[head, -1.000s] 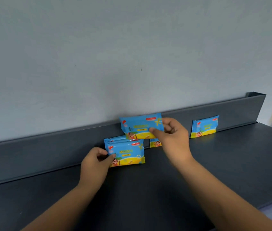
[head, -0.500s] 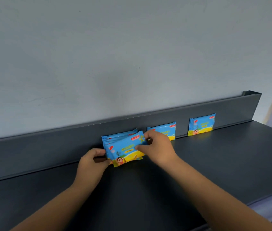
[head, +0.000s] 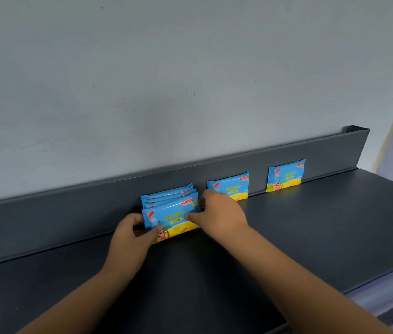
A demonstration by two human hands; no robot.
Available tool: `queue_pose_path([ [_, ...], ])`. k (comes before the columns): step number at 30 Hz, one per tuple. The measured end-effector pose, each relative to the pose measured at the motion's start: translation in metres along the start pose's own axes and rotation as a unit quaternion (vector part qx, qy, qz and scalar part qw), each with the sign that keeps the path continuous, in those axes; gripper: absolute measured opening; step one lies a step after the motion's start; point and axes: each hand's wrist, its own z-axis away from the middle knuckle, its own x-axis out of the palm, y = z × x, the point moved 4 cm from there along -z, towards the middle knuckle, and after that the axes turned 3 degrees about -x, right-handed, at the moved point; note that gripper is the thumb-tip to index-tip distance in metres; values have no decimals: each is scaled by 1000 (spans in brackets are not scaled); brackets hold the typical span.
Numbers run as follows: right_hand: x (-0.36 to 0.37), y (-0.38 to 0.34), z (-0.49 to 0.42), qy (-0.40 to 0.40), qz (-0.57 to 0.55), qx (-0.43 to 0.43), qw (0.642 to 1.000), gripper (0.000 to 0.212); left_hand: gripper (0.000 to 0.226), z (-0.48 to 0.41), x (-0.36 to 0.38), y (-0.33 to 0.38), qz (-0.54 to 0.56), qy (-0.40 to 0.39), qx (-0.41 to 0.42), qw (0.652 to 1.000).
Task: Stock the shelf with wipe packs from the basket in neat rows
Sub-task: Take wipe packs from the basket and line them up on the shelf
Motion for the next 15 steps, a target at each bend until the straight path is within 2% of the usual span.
queue_pose_path([
  [2,-5,-1,7,0,45,17,999,39,41,2,-5,-1,-43,53,-4,998],
  [5,-14,-5,22,42,88,20,995,34,60,5,-11,8,-105,108,11,989],
  [8,-17,-12,34,69,105,-14,992,37,59,6,-20,26,-161,113,32,980],
  [11,-17,-21,41,64,92,-47,993,43,57,5,-33,41,-212,104,46,971],
  [15,-17,-37,46,57,53,-103,992,52,69,18,-50,50,-302,77,63,948],
])
